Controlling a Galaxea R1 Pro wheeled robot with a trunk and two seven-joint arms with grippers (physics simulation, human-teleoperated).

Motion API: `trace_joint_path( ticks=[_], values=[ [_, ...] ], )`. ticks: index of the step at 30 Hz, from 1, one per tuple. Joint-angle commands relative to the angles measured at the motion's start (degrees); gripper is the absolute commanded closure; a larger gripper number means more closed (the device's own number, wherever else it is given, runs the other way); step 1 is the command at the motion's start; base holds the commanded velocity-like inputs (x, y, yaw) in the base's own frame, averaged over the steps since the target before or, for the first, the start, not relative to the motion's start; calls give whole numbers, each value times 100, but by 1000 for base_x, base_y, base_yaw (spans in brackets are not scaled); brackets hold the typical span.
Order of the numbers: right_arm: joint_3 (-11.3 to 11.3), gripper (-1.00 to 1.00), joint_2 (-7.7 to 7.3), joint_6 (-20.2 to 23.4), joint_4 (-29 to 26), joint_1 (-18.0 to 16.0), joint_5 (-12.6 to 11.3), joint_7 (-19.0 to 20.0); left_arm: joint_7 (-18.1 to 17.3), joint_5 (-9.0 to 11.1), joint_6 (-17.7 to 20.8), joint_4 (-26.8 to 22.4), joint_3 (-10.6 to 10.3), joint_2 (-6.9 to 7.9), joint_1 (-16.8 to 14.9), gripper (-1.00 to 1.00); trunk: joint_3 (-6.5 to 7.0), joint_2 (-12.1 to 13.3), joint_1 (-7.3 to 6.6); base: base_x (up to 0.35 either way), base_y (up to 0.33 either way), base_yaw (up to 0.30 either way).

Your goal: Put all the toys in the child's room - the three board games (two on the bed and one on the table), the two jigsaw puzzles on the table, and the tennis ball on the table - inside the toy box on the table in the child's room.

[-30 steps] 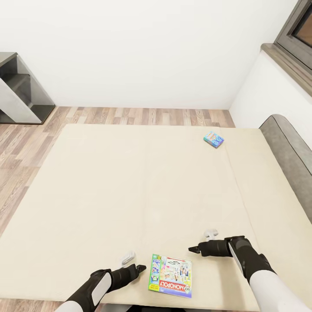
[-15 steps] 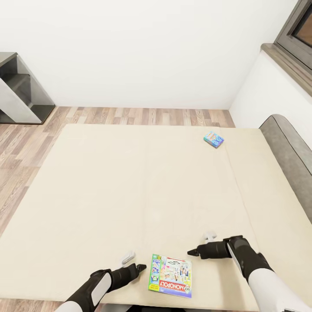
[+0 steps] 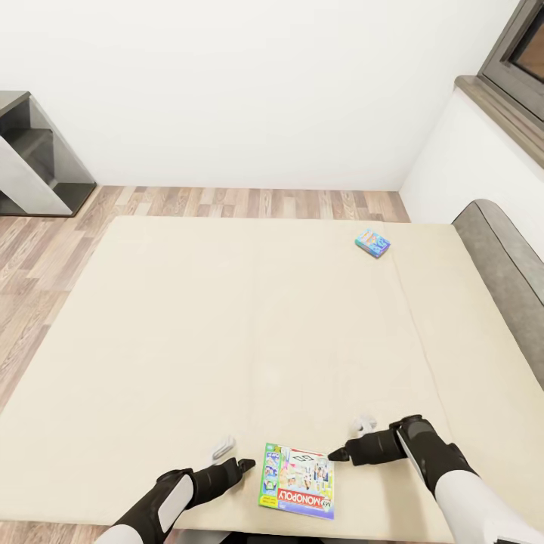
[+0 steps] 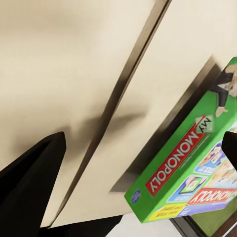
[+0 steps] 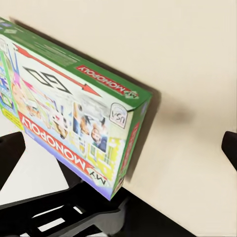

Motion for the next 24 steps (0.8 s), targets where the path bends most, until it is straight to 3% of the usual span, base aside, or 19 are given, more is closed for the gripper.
trace_joint_path(
  ticks=[1, 24],
  values=[
    [-20, -100, 6, 44, 1, 8, 63, 53, -5, 25, -8, -8, -8, 3, -4, -100, -4, -4, 1, 0, 0, 0],
    [39, -100, -2, 103, 44, 55, 97, 39, -114, 66, -14, -12, -16, 8, -4, -100, -4, -4, 1, 0, 0, 0]
  ],
)
